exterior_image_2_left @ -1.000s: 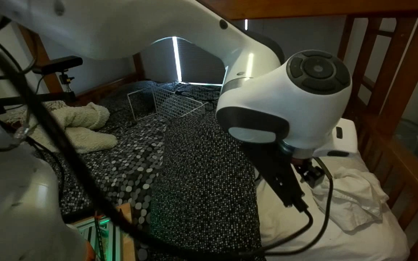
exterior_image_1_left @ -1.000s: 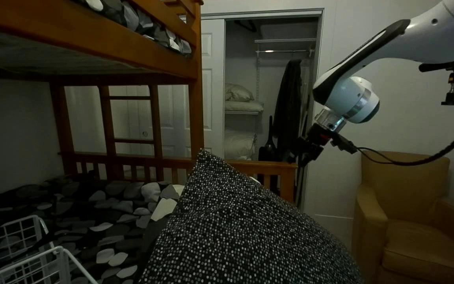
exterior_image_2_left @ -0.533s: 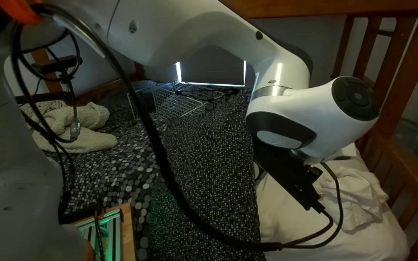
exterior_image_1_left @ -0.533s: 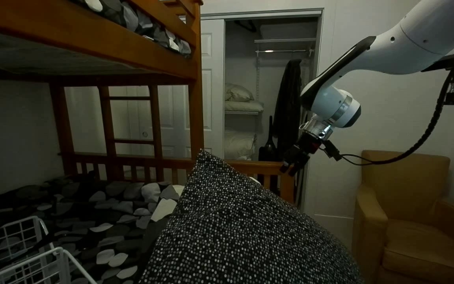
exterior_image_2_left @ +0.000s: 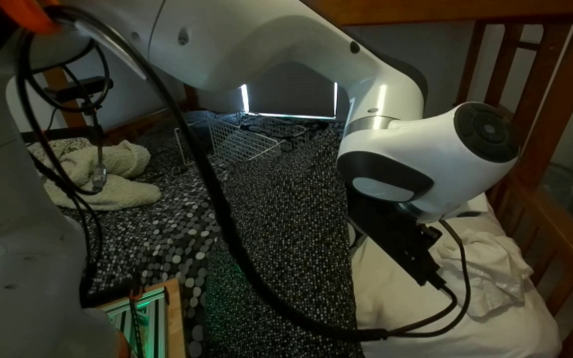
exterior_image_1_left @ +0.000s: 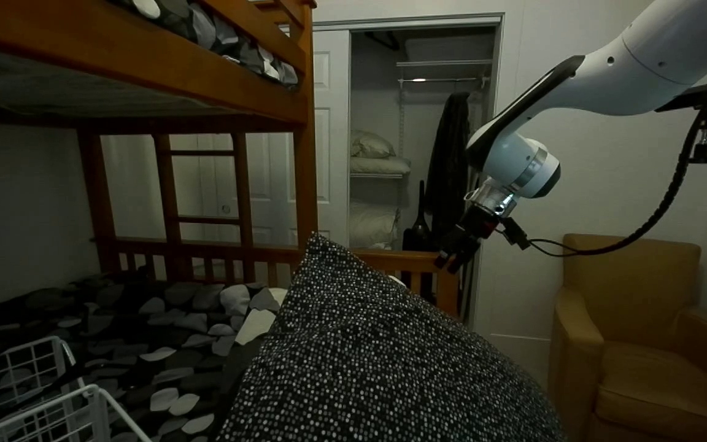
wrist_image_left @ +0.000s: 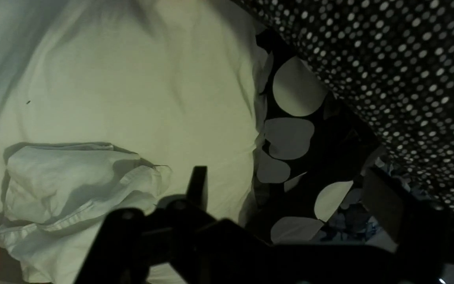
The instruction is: Move the pillow to the right
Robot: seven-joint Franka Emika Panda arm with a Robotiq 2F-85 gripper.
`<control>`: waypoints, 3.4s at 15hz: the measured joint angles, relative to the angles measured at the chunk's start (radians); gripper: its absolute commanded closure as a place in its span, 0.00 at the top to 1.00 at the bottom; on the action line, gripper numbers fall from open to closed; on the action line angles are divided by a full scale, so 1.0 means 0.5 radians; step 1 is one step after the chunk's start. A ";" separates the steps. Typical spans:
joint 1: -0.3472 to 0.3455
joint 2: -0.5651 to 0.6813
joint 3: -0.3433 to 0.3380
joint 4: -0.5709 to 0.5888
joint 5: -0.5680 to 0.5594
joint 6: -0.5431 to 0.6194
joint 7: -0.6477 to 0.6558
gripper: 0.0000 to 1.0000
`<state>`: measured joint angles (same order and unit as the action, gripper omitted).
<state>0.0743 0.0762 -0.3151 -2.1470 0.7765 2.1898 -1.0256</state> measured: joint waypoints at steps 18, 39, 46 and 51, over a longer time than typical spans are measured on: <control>-0.315 0.353 0.470 0.346 -0.383 -0.889 -0.708 1.00; -0.330 0.547 0.680 0.497 -0.154 -0.688 -1.771 1.00; -0.328 0.694 0.706 0.562 -0.330 -1.088 -1.628 0.75; -0.292 0.878 0.760 0.719 -0.519 -1.400 -1.555 0.43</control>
<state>-0.0716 0.5154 0.0648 -1.7875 0.5171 1.4898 -1.8032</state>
